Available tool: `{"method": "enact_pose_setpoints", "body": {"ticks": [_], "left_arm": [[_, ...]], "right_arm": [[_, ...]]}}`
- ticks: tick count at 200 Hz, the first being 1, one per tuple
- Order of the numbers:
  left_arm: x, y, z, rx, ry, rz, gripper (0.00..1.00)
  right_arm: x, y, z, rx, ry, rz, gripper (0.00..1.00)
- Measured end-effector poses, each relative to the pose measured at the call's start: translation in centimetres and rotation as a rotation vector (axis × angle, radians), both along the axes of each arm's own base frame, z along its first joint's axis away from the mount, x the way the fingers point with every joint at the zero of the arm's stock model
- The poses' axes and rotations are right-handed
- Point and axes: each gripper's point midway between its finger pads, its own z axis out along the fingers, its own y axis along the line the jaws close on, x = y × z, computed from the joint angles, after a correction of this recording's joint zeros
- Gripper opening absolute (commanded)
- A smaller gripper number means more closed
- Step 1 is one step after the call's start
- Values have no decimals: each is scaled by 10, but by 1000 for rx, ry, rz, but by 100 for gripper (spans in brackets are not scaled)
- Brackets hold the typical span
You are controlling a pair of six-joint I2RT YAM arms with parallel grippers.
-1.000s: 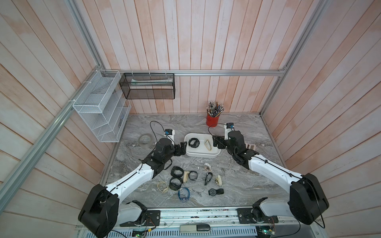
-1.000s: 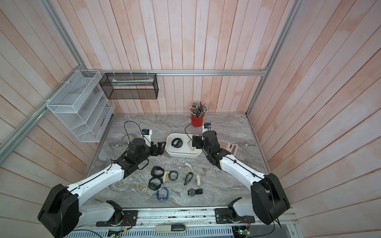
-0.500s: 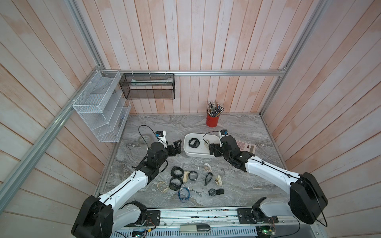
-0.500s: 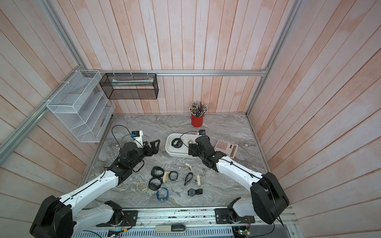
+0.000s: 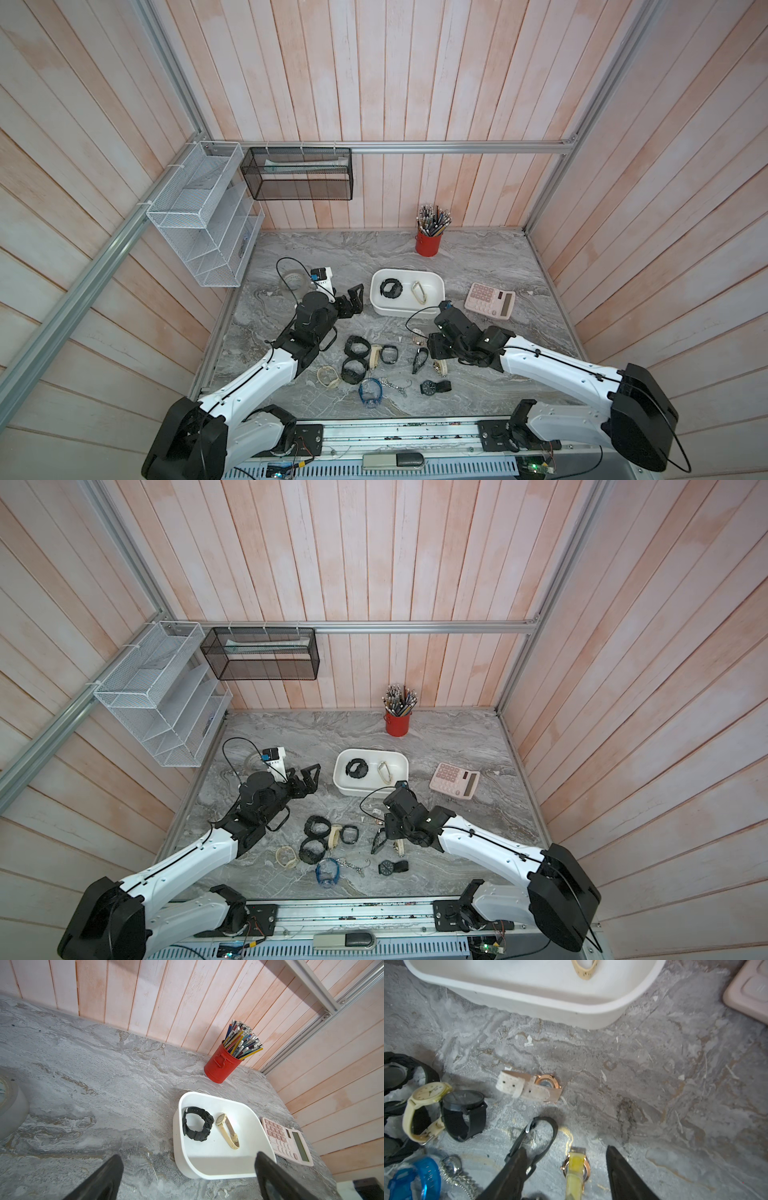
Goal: Put the watch into the storage box
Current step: Pick up the watch at the center of the board.
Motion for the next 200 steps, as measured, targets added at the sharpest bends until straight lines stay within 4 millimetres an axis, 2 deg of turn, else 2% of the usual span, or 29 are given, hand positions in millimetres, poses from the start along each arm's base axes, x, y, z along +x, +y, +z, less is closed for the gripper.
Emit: {"method": "enact_pose_setpoints", "body": {"ticks": [57, 77, 121, 150, 200], "left_arm": [[0, 0, 0, 2, -1, -1, 100], [1, 0, 1, 0, -5, -1, 100], [1, 0, 1, 0, -5, -1, 100], [1, 0, 0, 0, -4, -1, 100], [1, -1, -1, 2, 1, -1, 100]], "right_arm": [[-30, -4, -13, -13, 88, 20, 61], [-35, -5, -18, -13, 110, 16, 59], [-41, 0, -30, -14, 145, 29, 47], [-41, 2, -36, -21, 152, 27, 46], [-38, -1, -44, -57, 152, 24, 18]]}}
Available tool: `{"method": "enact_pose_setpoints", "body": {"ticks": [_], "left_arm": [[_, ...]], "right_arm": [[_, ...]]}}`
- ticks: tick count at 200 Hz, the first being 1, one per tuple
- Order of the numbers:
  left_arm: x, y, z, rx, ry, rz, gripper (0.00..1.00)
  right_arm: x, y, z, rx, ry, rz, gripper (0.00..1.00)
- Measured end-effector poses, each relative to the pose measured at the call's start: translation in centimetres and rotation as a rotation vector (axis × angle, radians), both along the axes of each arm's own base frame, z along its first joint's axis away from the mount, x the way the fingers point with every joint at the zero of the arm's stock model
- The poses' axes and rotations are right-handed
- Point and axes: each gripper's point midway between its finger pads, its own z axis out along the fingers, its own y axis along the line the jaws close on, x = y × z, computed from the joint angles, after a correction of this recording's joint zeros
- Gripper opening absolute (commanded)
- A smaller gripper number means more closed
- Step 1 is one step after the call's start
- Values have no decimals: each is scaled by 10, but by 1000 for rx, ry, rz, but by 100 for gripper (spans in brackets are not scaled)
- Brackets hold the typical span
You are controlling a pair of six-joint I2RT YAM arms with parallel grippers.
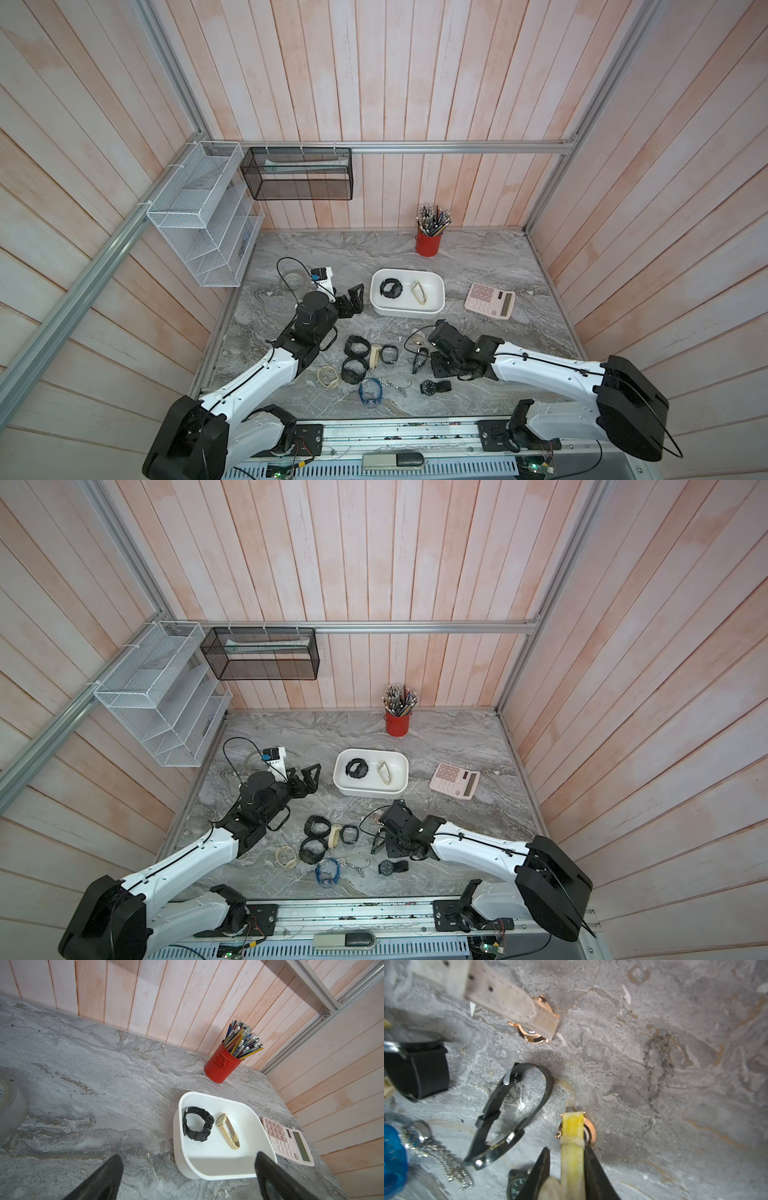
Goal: Put the watch into the storage box
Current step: Pick up the watch at the center of the board, then place the watch in the storage box.
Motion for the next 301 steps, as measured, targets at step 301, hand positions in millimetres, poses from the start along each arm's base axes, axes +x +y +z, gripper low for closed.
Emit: {"method": "enact_pose_setpoints", "body": {"ticks": [301], "left_arm": [[-2, 0, 4, 24, 2, -11, 100]], "right_arm": [[228, -10, 87, -85, -434, -94, 12]]}}
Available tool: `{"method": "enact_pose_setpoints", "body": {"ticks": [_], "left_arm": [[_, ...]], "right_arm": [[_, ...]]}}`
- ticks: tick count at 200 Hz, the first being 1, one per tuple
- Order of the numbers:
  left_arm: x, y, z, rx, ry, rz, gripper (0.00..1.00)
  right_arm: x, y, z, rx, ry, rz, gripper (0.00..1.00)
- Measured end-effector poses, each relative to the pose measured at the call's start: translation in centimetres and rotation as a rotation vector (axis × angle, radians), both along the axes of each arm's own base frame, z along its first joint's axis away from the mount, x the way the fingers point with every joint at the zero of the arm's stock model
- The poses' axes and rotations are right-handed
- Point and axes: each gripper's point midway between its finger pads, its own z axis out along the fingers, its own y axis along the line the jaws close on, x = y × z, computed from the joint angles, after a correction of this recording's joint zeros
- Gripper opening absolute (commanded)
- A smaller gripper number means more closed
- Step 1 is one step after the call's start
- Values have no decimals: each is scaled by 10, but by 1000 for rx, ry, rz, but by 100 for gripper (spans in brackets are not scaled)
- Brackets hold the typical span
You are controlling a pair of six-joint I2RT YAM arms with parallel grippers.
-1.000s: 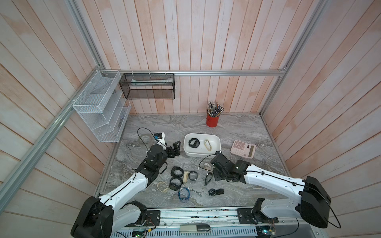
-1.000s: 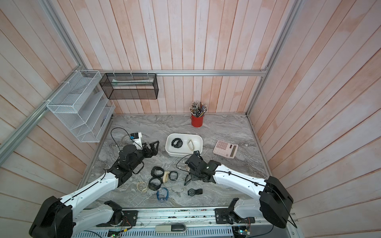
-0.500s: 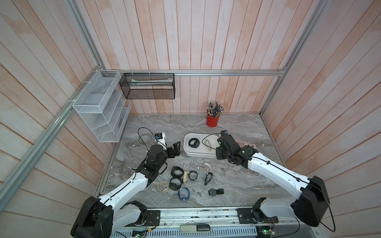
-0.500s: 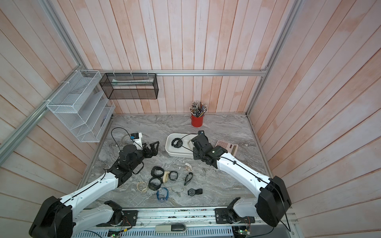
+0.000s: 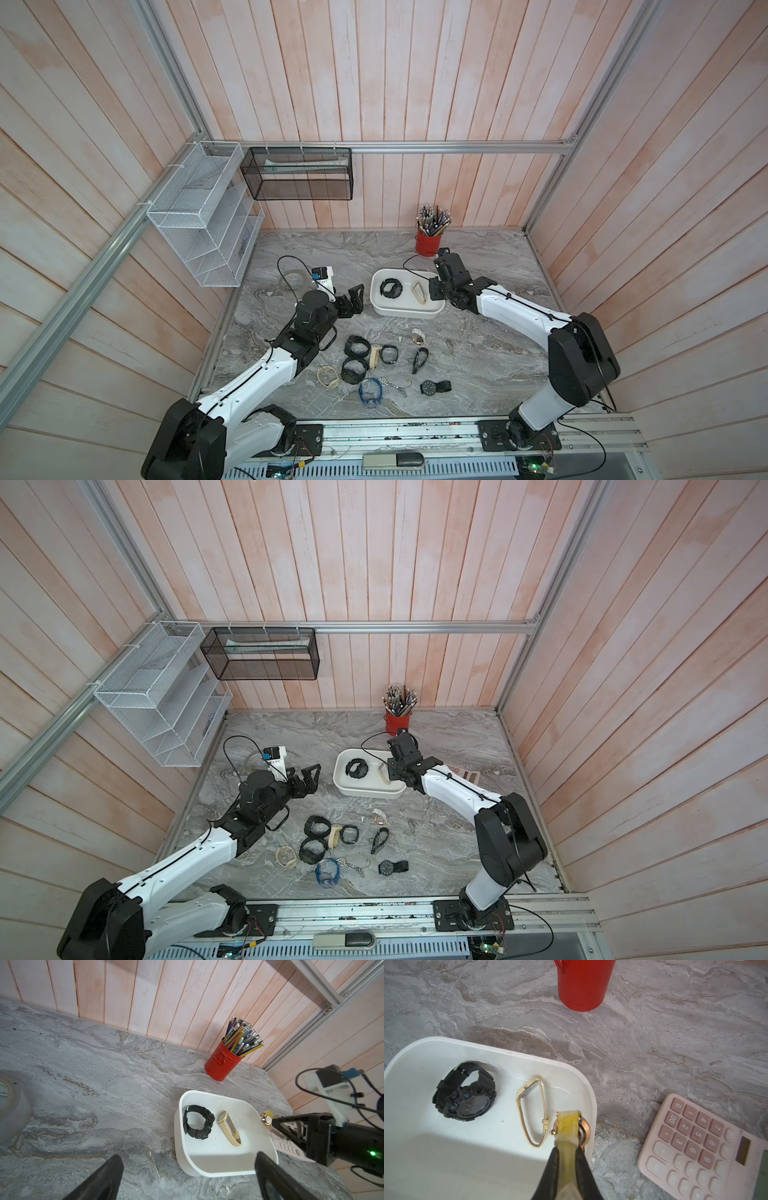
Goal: Put the watch into the storage box
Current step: Place the watch in the storage box.
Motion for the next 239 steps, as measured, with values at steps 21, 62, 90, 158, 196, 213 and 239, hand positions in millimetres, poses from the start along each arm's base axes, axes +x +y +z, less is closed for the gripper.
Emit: {"method": "enact_pose_setpoints", "body": {"ticks": [21, 62, 90, 158, 196, 213, 239], "left_arm": [[-1, 0, 3, -4, -8, 0, 100], [-3, 1, 5, -3, -7, 0, 100], [-4, 2, 4, -1, -4, 0, 100], [0, 0, 6, 10, -3, -4, 100], [3, -2, 9, 18, -10, -9, 100], [4, -3, 8, 20, -8, -10, 100], [4, -3, 6, 24, -2, -13, 99]], "right_arm": [[7, 4, -8, 2, 5, 11, 12], [14, 11, -29, -11, 27, 30, 12], [16, 12, -48, -26, 51, 30, 13], [24, 13, -70, -33, 64, 22, 20], [27, 14, -70, -20, 55, 13, 49], [29, 16, -67, -21, 46, 23, 57], [33, 18, -46, -1, 12, 26, 69]]}}
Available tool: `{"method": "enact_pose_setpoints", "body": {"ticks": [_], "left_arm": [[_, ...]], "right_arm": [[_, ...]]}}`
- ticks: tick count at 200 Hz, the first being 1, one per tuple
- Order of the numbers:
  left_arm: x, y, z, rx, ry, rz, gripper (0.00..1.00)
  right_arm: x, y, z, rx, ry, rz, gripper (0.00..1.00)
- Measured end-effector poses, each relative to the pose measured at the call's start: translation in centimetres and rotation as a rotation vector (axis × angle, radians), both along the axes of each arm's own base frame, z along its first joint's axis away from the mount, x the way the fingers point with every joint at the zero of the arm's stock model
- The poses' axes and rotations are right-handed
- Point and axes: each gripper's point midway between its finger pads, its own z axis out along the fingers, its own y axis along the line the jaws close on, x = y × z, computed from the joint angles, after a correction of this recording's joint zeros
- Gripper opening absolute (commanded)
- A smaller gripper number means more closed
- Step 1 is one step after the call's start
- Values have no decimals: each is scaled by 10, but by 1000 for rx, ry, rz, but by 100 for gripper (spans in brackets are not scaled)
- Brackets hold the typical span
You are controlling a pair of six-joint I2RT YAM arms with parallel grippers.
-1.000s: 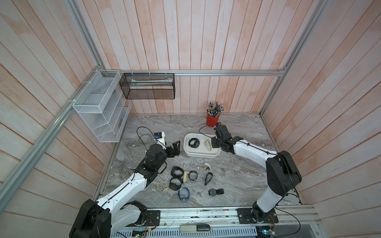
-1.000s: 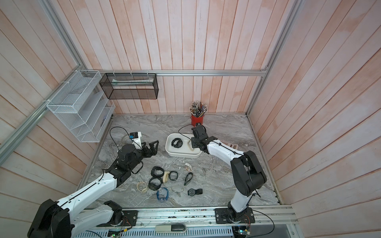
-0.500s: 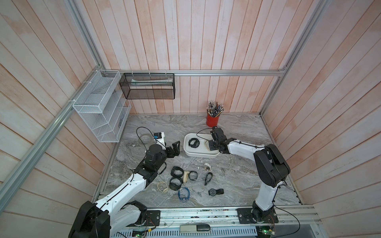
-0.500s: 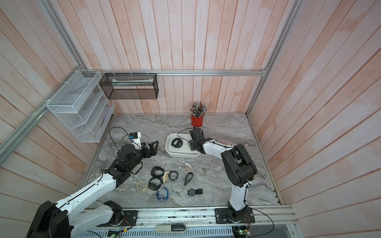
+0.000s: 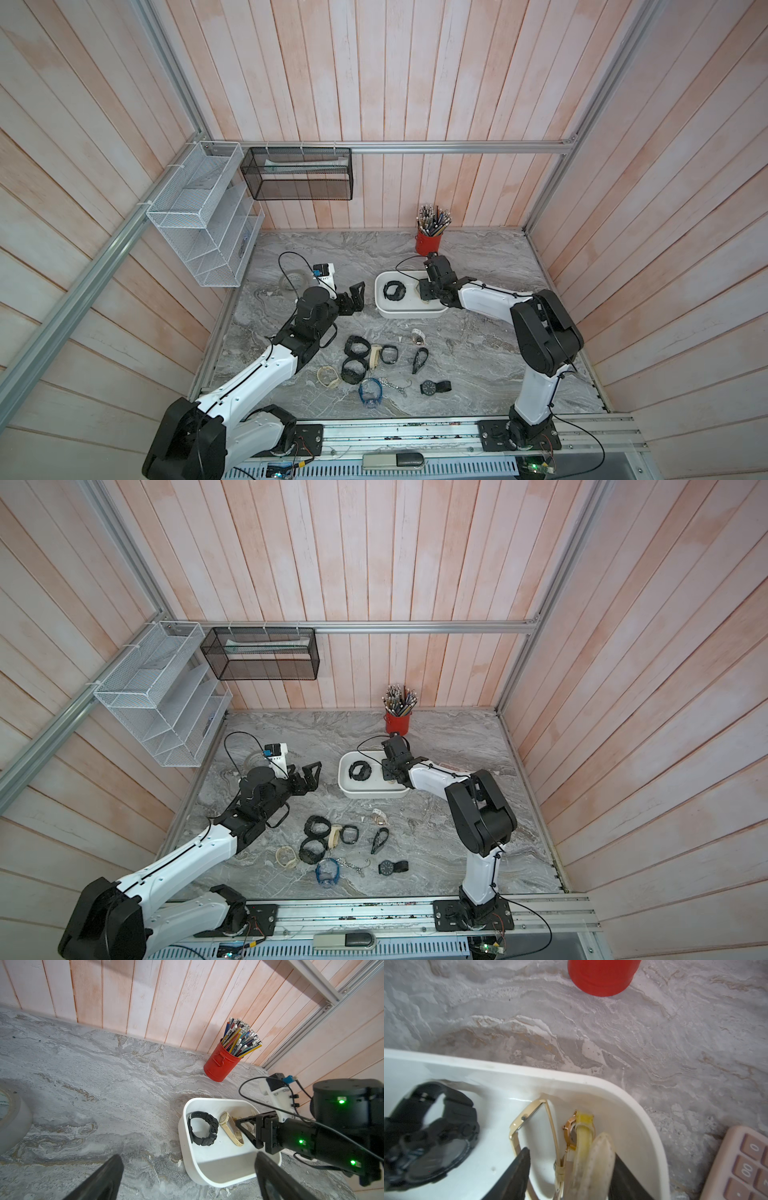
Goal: Put the watch into the storage box
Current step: Place the watch in the storage box, then pick up the watch at the center of the board.
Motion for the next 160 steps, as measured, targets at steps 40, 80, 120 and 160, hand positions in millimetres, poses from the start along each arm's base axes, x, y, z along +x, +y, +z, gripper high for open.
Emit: {"method": "enact_pose_setpoints", "body": {"ticks": [40, 80, 120, 160], "left_arm": [[4, -8, 4, 2, -2, -35, 99], [6, -24, 0, -7, 22, -111, 98], [-3, -46, -17, -16, 77, -197, 97], [-20, -71, -28, 8, 110, -298, 94]], "right_arm": [[7, 4, 71, 80, -129, 3, 80], [-8, -14, 139, 181, -301, -14, 91], [-50, -44, 105, 202, -292, -43, 92], [-48, -48, 102, 211, -296, -60, 92]]}}
